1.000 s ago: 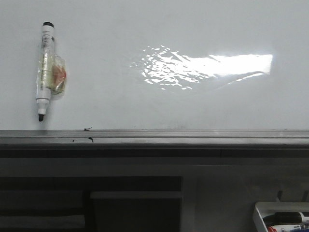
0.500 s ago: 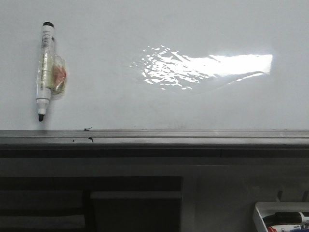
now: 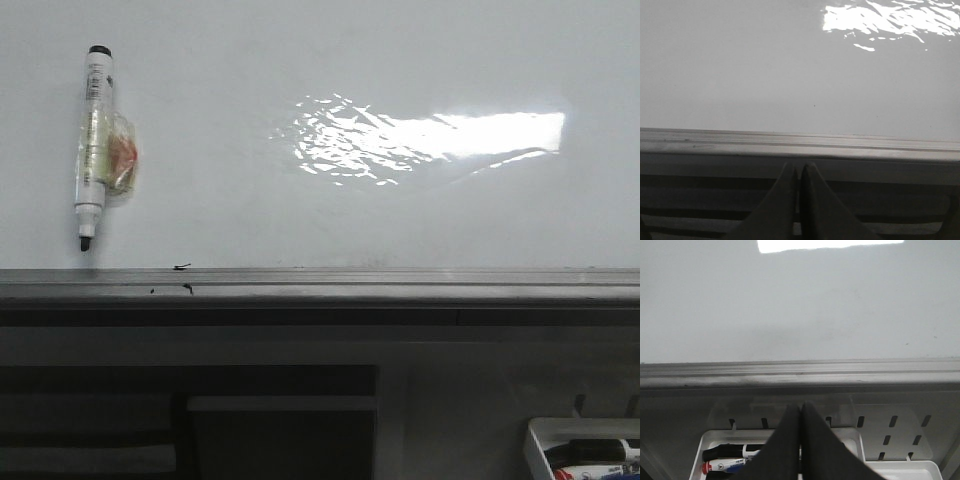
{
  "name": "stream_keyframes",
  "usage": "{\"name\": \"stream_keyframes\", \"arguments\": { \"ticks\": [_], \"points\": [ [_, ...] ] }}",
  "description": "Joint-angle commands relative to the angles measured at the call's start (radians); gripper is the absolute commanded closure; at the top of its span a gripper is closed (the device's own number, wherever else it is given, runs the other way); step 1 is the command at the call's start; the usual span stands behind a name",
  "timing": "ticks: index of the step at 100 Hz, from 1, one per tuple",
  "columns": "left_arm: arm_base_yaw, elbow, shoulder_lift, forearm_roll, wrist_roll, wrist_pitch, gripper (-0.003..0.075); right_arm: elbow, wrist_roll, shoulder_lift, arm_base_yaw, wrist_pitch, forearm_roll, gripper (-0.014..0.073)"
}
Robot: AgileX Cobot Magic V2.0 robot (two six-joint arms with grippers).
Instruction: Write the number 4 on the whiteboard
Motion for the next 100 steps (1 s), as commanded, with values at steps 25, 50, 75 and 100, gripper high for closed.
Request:
{"name": "stream_keyframes", "arguments": {
  "ticks": [25, 50, 75, 100],
  "points": [
    [0.002, 0.016, -0.027, 0.051, -0.001, -0.089, 0.0741, 0.028, -0.01, -0.02, -0.005, -0.018, -0.01, 0.0655],
    [0.002, 0.016, -0.027, 0.093, 0.0, -0.089, 0.0741, 0.028, -0.01, -0.02, -0.005, -0.018, -0.01, 0.0655],
    [0.002, 0.016, -0.027, 0.088, 0.0, -0.101, 0.0741, 0.028, -0.01, -0.02, -0.005, -0.038, -0.01, 0.0655],
    [0.002, 0.016, -0.027, 0.072, 0.0, -0.152, 0.0741, 0.028, -0.01, -0.02, -0.005, -0.093, -0.021, 0.0655]
  ]
}}
